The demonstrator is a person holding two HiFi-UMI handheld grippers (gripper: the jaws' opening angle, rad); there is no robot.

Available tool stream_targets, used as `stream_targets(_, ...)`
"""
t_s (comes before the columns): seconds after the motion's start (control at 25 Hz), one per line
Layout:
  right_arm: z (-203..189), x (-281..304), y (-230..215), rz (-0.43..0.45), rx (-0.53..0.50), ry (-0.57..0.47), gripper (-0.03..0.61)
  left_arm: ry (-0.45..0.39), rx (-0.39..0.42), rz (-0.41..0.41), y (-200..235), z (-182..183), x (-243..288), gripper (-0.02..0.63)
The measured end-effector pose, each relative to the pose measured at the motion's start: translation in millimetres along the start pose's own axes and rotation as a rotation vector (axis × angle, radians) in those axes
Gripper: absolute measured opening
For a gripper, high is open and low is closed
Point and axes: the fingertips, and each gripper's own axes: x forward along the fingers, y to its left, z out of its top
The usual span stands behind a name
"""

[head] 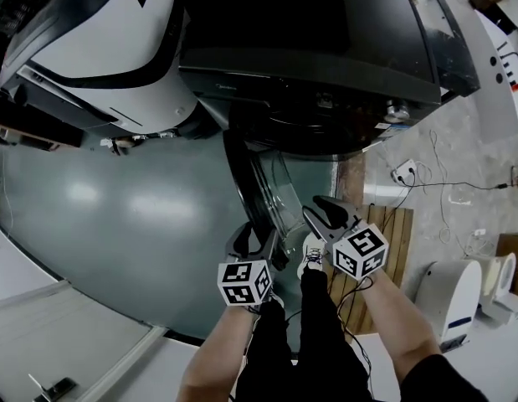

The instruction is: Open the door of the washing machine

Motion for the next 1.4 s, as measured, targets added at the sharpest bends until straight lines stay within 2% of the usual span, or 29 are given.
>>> stream_targets(0.48,5,58,78,0.07,-0.03,0.017,0.147,-0.034,-0.031,0.091,92,6,-51,0.258)
stream_targets(0.88,11,114,141,0.13,-0.064,0.049,0.143,-0.023,-0.036,0.115,157,10,-85,0.258)
stream_targets(1.4,29,136,179,0.168,-0.093,0.048,0.14,-0.034,-0.047,0.171,201,24,-110,0.256)
